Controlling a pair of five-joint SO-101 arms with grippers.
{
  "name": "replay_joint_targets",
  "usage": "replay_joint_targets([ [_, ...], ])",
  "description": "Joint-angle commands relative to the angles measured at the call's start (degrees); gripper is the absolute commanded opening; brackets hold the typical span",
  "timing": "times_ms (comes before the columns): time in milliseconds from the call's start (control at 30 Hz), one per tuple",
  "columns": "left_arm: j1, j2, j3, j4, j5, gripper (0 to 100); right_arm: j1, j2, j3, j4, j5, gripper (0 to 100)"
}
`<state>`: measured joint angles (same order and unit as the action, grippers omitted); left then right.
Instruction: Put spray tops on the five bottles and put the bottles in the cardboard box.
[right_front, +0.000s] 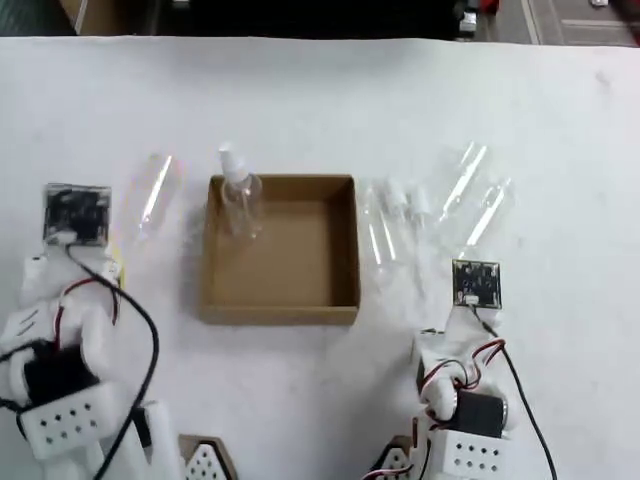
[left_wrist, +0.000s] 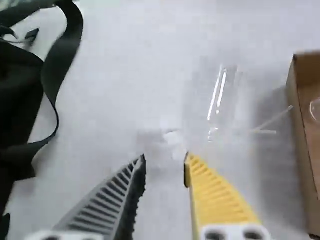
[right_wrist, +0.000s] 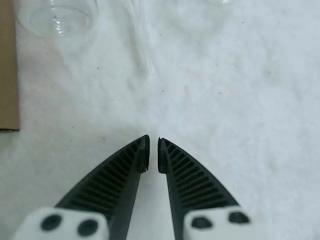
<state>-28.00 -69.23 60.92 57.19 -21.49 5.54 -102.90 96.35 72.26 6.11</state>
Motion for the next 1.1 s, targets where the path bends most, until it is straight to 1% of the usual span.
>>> replay_joint_targets([
  [0, 1.7, 9.6, -5.0, -4.1, -1.3, 12, -0.3, -0.3, 0.5, 0.3, -0.1, 1.6],
  [67, 3.6, 17.6, -9.5, -4.2, -1.3, 12, -0.3, -0.3, 0.5, 0.3, -0.1, 1.6],
  [167, 4.5, 34.1, -20.7, -1.1, -0.1, 12, 0.0, -0.3, 0.5, 0.3, -0.1, 1.6],
  [267, 3.4, 50.4, -33.6, 4.9, 3.7, 12, 0.0, -0.3, 0.5, 0.3, -0.1, 1.6],
  [367, 3.4, 61.8, -42.9, 13.1, 2.6, 12, -0.1, -0.3, 0.5, 0.3, -0.1, 1.6],
  [433, 3.4, 66.7, -45.2, 15.6, 1.8, 12, -0.1, -0.3, 0.5, 0.3, -0.1, 1.6],
  [500, 3.1, 69.1, -45.4, 13.9, 1.8, 12, -0.2, -0.3, 0.5, 0.3, -0.1, 1.6],
  [600, 2.8, 69.4, -45.6, 10.2, 2.3, 7, -0.3, -0.3, 0.5, 0.3, -0.1, 1.6],
  [700, 3.8, 69.3, -45.8, 12.1, 3.0, 3, -0.3, -0.3, 0.5, 0.3, -0.1, 1.6],
  [800, 5.1, 69.3, -45.3, 15.3, 9.4, 2, -0.3, -0.3, 0.5, 0.2, -0.4, 1.8],
  [900, 5.2, 69.3, -45.3, 15.6, 16.4, 2, -0.3, -0.3, 0.5, 0.1, -0.5, 1.8],
  [1000, 5.1, 69.3, -44.7, 15.8, 17.3, 2, -0.3, -0.4, 0.5, -0.7, -0.5, 1.8],
  [1067, 5.3, 68.4, -42.0, 15.1, 17.3, 2, -0.3, -0.3, 0.5, -1.2, -0.4, 1.7],
])
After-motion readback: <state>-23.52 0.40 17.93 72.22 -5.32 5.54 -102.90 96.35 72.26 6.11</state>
